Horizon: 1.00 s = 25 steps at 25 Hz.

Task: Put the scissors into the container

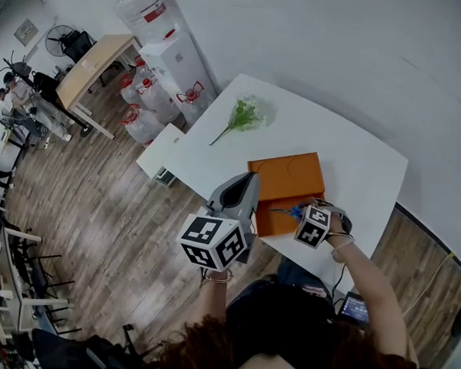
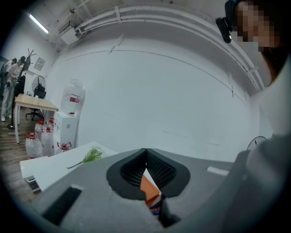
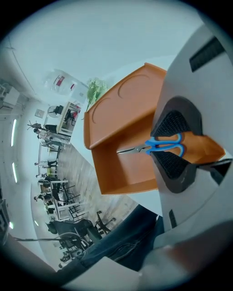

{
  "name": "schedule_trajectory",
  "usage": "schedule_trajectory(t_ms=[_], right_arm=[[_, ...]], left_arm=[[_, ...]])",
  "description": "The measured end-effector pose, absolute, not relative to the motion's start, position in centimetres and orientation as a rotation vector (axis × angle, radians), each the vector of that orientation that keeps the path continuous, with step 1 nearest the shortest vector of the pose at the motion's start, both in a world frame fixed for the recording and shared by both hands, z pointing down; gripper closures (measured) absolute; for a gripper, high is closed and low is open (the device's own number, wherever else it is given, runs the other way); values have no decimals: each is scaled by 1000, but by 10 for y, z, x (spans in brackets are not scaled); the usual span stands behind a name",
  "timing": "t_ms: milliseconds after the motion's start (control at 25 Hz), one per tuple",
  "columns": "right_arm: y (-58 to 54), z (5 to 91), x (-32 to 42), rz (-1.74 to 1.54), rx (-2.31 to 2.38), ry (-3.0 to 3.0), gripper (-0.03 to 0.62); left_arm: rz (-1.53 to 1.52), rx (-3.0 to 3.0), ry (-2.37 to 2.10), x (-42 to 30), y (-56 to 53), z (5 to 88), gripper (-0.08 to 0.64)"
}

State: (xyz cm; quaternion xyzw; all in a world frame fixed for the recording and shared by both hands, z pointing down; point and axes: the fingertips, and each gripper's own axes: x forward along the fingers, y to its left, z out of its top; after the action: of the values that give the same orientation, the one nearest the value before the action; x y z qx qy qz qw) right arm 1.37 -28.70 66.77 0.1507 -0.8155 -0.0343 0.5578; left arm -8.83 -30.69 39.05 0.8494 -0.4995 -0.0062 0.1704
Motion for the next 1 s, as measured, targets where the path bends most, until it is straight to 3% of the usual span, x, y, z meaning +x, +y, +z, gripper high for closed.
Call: schedule_trajectory(t_ms=[1000], right_arm=[[-301,552,3,62,891,-2234,546]], left_arm=[[-54,2478,-1376,-79,-287,372,545]])
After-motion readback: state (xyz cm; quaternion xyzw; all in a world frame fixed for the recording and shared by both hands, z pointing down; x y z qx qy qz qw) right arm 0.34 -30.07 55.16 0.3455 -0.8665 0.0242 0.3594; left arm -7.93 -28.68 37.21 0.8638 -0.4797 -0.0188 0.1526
